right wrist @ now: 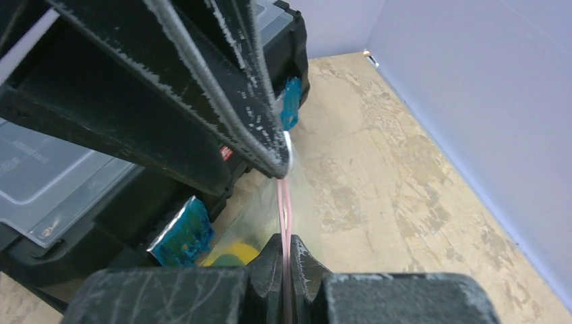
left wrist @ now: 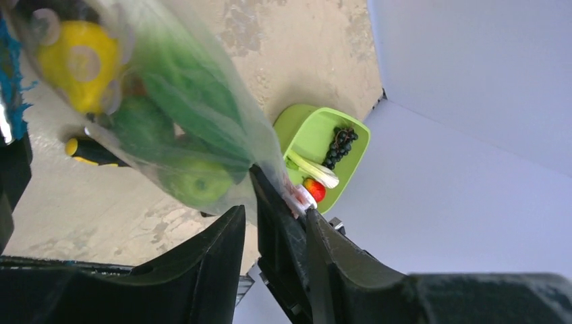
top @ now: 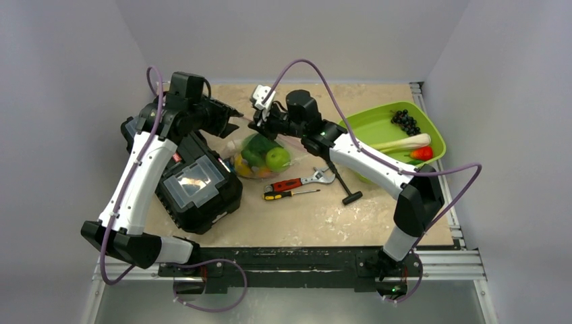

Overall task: Place the food in the zip-top bag and seal the zipper
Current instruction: Zip the zipper food storage bag at the center of the board.

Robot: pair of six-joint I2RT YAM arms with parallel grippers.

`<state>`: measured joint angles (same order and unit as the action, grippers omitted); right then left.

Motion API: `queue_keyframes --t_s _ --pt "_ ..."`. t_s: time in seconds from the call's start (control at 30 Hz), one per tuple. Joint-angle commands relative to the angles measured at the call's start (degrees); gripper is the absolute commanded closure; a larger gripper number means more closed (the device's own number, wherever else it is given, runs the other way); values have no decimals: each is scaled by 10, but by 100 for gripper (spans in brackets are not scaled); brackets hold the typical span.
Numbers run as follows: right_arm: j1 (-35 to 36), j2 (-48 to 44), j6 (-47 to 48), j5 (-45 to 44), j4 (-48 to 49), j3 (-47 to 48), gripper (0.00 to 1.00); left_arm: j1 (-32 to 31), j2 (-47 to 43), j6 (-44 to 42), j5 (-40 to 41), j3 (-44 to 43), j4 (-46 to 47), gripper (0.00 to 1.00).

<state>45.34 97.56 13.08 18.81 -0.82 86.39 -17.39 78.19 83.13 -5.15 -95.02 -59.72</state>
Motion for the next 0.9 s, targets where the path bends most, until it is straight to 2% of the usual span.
queue_keyframes --t_s 0.0,0.13,0.3,0.43,0.5,0.7,0.87 --pt "9 -27 28 -38 39 10 100 -5 -6 28 29 -22 -46 64" --pt "14 -27 32 -43 38 11 100 -8 -6 27 41 -23 -45 67" --pt "17 -28 38 -52 33 12 100 -9 -2 14 61 -40 -47 63" --pt "20 -28 41 -54 31 12 100 -11 4 -1 68 -51 -36 50" --pt "20 -29 42 -55 30 12 100 -12 7 -5 65 -54 -31 48" --pt "26 -36 55 -58 31 7 100 -12 19 -8 54 -61 -21 55" --pt "31 -38 64 -66 26 6 100 -13 32 -16 33 -62 -9 56"
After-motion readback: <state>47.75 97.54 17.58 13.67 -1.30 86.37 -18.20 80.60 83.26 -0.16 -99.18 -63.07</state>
